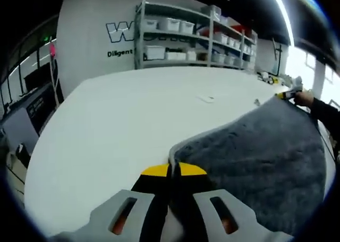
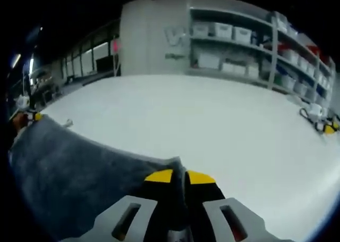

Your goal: Open the folded towel by lifting each exposed corner and separating the folded layers until the towel lies flat within the target outline without major curled edges

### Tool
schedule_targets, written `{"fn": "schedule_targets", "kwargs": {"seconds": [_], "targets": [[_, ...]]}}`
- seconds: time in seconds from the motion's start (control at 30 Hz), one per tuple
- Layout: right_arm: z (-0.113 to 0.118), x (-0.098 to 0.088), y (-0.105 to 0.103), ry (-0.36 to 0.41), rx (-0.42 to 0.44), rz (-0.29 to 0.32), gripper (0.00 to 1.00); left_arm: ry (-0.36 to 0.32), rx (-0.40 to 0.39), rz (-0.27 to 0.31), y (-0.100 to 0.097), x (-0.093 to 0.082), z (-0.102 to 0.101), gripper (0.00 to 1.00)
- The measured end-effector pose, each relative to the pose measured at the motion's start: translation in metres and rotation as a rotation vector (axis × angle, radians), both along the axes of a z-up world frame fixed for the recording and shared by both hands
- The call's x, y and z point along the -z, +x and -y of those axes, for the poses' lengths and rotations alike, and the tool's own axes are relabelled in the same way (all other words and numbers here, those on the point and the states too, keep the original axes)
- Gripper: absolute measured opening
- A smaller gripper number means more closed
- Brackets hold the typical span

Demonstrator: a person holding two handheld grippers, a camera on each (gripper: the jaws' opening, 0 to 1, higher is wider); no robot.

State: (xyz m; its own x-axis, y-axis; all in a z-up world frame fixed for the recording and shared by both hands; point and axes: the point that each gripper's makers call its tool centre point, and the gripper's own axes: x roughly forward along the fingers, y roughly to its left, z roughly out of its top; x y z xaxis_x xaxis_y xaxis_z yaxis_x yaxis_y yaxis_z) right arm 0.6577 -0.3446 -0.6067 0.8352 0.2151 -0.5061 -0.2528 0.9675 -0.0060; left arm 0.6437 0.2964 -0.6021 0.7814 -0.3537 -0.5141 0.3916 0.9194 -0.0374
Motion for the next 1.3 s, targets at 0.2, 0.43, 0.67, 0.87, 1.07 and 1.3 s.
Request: {"fn": "schedule_targets", "kwargs": {"seconds": [0.2,0.43,0.67,0.87,1.07,1.3], "targets": [[-0.009,0.000,0.006,-0.019,0.001,0.003,0.03,0.019,-0.002,0.006,0.018,0.000,-0.005,0.02],[-0.010,0.000,0.014,-0.014,0.014,0.014,0.03,0.008,-0.008,0.009,0.027,0.000,-0.009,0.02],[-0.012,0.000,0.015,0.002,0.021,0.021,0.03,0.011,0.000,0.017,0.035,0.001,-0.011,0.02],[-0.010,0.000,0.022,-0.004,0.027,0.011,0.03,0.003,0.001,0.018,0.037,0.001,-0.010,0.02],[-0.009,-0.002,0.027,-0.041,0.000,0.025,0.10,-0.069,-0.021,-0.022,0.033,-0.001,-0.010,0.12],[0.001,-0.029,0.030,-0.104,0.042,0.118,0.97,-0.020,-0.086,0.100,0.033,-0.026,-0.031,1.00]]}}
